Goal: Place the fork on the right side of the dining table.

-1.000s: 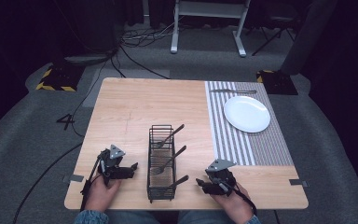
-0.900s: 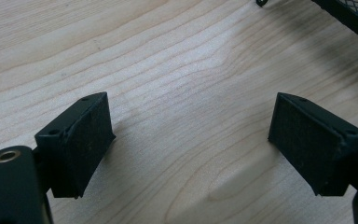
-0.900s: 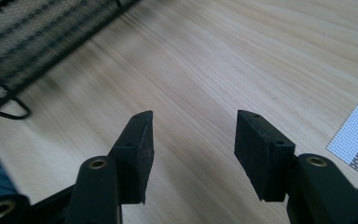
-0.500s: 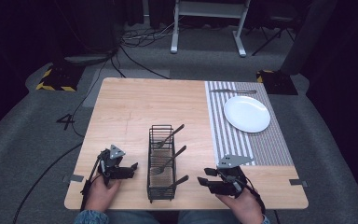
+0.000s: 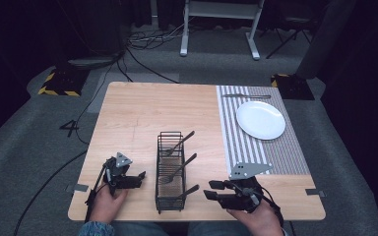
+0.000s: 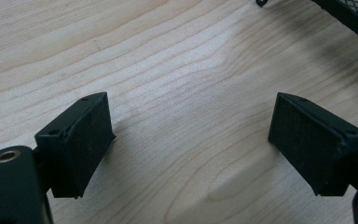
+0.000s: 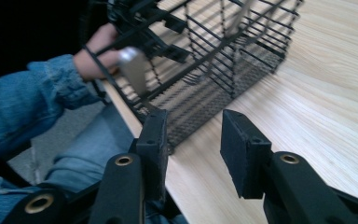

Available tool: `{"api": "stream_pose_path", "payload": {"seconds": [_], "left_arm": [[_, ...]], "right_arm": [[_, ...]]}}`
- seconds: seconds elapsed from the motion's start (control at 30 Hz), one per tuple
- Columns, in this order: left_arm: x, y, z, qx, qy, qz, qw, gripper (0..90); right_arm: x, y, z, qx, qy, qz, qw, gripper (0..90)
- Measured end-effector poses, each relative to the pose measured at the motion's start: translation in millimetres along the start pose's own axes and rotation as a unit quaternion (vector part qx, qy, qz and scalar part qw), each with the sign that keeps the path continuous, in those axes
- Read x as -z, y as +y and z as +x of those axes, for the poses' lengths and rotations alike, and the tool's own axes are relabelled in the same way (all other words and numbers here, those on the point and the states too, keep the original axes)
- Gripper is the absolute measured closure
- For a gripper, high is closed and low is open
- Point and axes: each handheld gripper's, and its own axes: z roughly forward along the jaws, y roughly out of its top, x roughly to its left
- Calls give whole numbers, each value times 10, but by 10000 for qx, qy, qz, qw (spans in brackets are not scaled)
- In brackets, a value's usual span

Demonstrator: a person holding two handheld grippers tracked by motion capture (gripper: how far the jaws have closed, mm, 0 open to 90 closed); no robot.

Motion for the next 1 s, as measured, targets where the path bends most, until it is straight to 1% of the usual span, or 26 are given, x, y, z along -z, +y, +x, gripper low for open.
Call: {"api": "stream_pose_path", "payload": {"seconds": [0.03, 0.07, 0.1, 0.23, 0.27, 0.3, 0.37, 0.47, 0.67, 0.8, 0.97, 1.0], "left_arm": [[1, 0, 1, -6, 2, 3, 10000, 135], [1, 0, 1, -7, 2, 3, 10000, 135], [0, 0, 1, -7, 1, 2, 10000, 135], [0, 0, 1, -7, 2, 3, 10000, 135], [1, 0, 1, -8, 2, 3, 10000, 135], [1, 0, 1, -8, 2, 3, 10000, 135], [0, 0, 1, -8, 3, 3, 10000, 135], [1, 0, 1, -8, 1, 4, 10000, 135], [0, 0, 1, -6, 1, 3, 10000, 136], [0, 0, 1, -6, 2, 2, 10000, 136], [0, 0, 1, -7, 2, 2, 10000, 135], [0, 0, 0, -6, 3, 2, 10000, 135]], "right_arm": [[4, 11, 14, 6, 34, -14, 10000, 609], [9, 38, 35, -5, 160, -17, 9999, 605], [9, 38, 35, -5, 160, -17, 9999, 605], [4, 82, 57, -38, 285, -54, 9996, 612], [-6, 110, 67, -28, 425, -63, 9991, 633], [-6, 110, 67, -28, 425, -63, 9991, 633], [-10, 137, 86, 5, 538, -68, 9985, 643], [-29, 189, 111, 59, 617, -100, 9980, 643], [-97, 220, 123, 56, 523, -30, 9986, 641], [-148, 229, 122, 65, 514, 37, 9987, 679], [-189, 242, 142, 96, 530, 111, 9985, 760], [-189, 244, 154, 125, 493, 98, 9987, 779]]}}
